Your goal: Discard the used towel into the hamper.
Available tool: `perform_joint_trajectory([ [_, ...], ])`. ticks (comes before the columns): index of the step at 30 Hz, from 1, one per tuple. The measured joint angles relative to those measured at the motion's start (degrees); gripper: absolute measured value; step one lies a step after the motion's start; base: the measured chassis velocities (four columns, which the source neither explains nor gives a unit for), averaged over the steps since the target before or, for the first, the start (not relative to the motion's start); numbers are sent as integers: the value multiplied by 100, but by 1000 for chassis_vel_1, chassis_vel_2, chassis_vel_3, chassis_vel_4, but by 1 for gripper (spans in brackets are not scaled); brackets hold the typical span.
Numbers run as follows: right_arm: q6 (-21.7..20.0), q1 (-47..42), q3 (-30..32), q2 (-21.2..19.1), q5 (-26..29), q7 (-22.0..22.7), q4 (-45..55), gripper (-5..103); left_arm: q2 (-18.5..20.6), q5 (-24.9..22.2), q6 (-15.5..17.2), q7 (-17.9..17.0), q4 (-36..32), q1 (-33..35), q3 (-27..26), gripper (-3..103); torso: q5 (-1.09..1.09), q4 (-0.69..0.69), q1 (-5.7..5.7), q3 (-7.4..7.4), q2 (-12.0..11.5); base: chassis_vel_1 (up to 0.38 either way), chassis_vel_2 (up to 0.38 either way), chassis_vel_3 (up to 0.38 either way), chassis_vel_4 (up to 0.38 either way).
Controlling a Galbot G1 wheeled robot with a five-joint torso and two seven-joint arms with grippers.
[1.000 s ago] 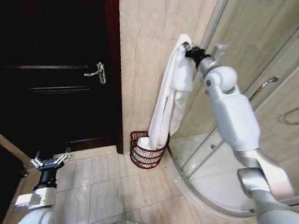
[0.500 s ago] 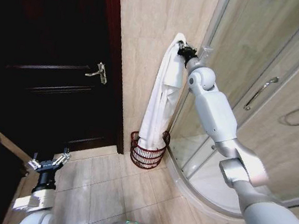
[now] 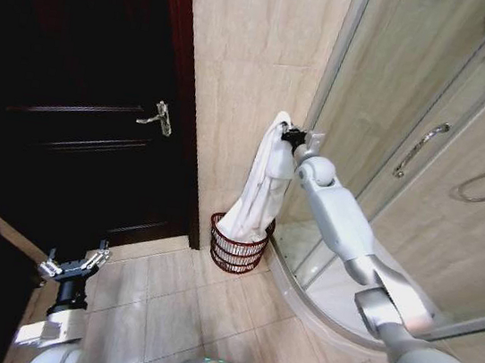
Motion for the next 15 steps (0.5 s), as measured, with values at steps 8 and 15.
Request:
perform_joint_trajectory([
  [8,345,80,27,526,317,-45,-117,5,-90,93,-89,15,53,-2,49,100,-1,2,0,0,0,0,0,0,0],
  [15,364,118,182,572,61,-18,-304,5,-91,165,-112,25,48,15,100,100,-1,3,-27,-29,-57,0,0,0,0],
])
